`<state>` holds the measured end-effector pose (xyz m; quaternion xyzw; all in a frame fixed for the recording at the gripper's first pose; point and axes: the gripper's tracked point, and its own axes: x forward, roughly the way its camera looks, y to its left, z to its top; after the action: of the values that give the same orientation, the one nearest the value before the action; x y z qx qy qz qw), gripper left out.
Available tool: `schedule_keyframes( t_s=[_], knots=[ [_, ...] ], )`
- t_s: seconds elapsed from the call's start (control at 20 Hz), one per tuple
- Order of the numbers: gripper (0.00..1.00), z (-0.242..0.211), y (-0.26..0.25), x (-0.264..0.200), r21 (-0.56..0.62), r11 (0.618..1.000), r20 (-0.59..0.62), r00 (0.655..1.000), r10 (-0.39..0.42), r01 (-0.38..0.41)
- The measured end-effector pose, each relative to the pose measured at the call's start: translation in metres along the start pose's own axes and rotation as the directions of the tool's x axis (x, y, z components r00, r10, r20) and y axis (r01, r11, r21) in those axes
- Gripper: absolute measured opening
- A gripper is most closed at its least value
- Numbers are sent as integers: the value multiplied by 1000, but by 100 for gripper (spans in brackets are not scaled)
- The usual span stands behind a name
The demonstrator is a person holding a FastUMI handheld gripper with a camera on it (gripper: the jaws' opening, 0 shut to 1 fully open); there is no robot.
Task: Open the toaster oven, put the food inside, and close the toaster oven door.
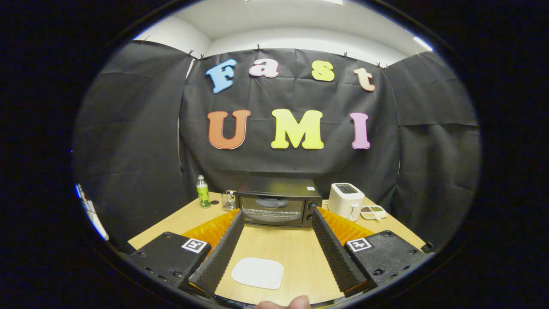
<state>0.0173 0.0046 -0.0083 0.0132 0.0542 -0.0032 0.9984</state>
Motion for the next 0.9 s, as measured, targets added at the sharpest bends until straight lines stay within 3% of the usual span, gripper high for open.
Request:
schedule_keyframes(
  t_s=[0.4, 0.7, 0.9],
  knots=[
    [100, -28, 14, -33, 26, 1000, 11, 1000, -1, 1],
    [100, -29, 9, -44, 23, 998, 21, 998, -53, 53],
    [100, -33, 24, -46, 19, 1000, 13, 1000, -19, 19]
  ],
)
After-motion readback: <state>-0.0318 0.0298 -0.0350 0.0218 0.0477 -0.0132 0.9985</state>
